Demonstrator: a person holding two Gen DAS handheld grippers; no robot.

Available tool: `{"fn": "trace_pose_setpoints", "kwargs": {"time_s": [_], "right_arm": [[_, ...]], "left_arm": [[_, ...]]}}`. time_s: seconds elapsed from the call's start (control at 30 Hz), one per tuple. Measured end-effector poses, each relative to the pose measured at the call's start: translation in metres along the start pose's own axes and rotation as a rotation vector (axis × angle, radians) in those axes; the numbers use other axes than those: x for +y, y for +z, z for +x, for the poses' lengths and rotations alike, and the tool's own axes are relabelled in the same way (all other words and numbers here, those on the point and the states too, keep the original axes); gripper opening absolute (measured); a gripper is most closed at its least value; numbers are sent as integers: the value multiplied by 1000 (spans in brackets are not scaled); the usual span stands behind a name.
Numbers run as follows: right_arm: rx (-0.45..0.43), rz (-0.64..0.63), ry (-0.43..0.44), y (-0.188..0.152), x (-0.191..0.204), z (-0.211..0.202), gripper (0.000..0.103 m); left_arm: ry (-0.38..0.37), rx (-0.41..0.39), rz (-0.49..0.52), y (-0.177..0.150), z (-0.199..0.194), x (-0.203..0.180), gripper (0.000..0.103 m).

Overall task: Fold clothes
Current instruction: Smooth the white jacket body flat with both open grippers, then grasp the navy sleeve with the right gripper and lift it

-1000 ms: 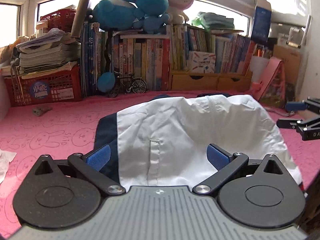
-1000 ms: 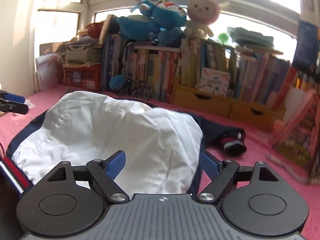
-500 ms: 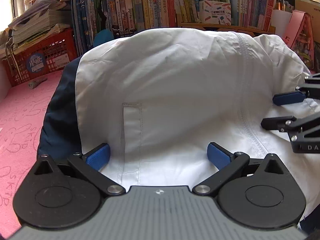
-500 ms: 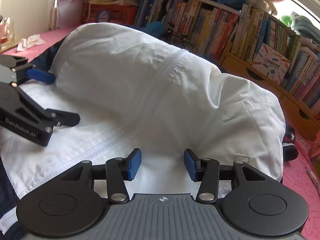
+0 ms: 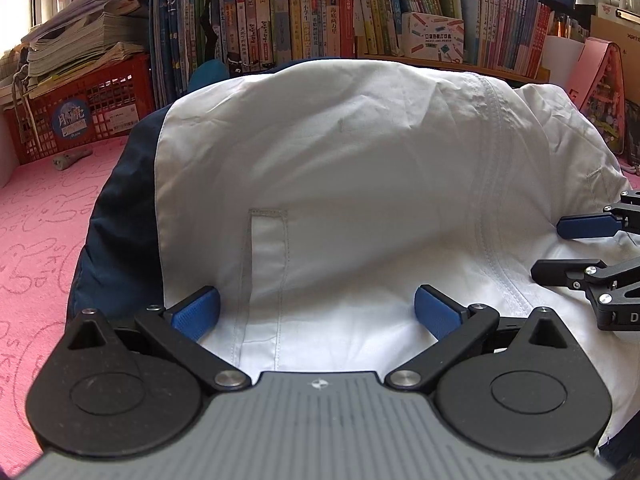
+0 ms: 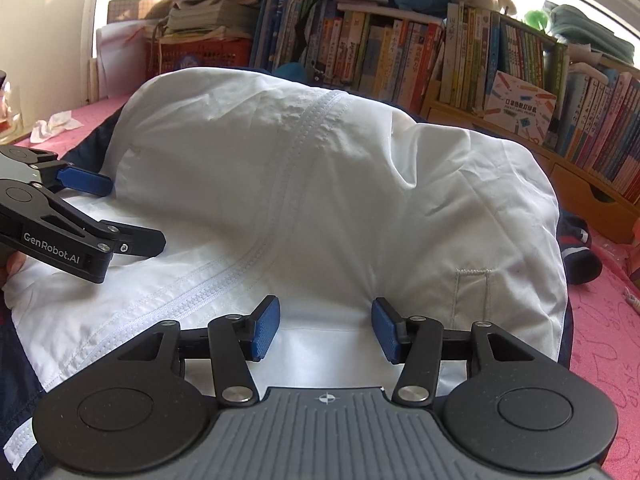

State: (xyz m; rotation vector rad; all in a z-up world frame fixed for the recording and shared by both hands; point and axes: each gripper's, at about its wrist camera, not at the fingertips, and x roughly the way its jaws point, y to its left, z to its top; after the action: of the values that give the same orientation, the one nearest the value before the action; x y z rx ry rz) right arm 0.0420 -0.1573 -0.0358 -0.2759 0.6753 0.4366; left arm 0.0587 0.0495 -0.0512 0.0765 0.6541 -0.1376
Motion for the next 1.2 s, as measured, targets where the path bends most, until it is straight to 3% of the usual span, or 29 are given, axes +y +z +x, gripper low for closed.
{"fn": "trace_pose_setpoints", "kwargs": {"time_s": [0.03, 0.07, 0.1, 0.2, 0.27, 0.43, 0.53, 0.6, 0.73, 0.77, 0.8, 0.87, 1.0, 1.1, 1.2], "right_arm": [[25, 5, 29, 3, -3, -1, 68], [42, 22, 62, 8, -7, -6, 80], [57, 41, 95, 14, -12, -12, 82], [35, 132, 180, 37, -28, -32, 83], [0, 269, 247, 62, -48, -38, 88], [18, 632, 348, 125, -100, -6, 86], [65, 690, 245, 161, -112, 37, 76], [140, 670, 117, 175, -114, 69, 66], [291, 597, -11, 171, -103, 123, 57], [328, 578, -42, 170, -100, 137, 45], [330, 597, -25, 168, -100, 143, 26], [324, 645, 18, 164, -99, 155, 12], [69, 638, 40, 197, -102, 131, 10], [-251, 623, 34, 248, -112, 88, 8], [-398, 561, 52, 292, -110, 78, 8]], "left_arm": [[0, -1, -1, 0, 0, 0, 103], [0, -2, -2, 0, 0, 0, 103], [0, -4, -3, 0, -1, 0, 103], [1, -9, -2, -1, -1, 0, 103], [4, -13, -1, -1, -1, -1, 103], [7, -20, -1, -2, -2, 0, 103], [7, -24, -6, -2, -2, -1, 103], [10, -27, -6, -2, -2, -2, 103], [14, -34, -8, -2, -2, -2, 103], [13, -34, -11, -2, -2, -2, 103], [13, -34, -13, -2, -2, -2, 103], [11, -36, -17, -3, -3, -1, 103], [11, -32, -26, -3, -5, 1, 103], [6, -22, -40, -2, -6, 5, 103], [2, -30, -47, -2, -8, 7, 103]]}}
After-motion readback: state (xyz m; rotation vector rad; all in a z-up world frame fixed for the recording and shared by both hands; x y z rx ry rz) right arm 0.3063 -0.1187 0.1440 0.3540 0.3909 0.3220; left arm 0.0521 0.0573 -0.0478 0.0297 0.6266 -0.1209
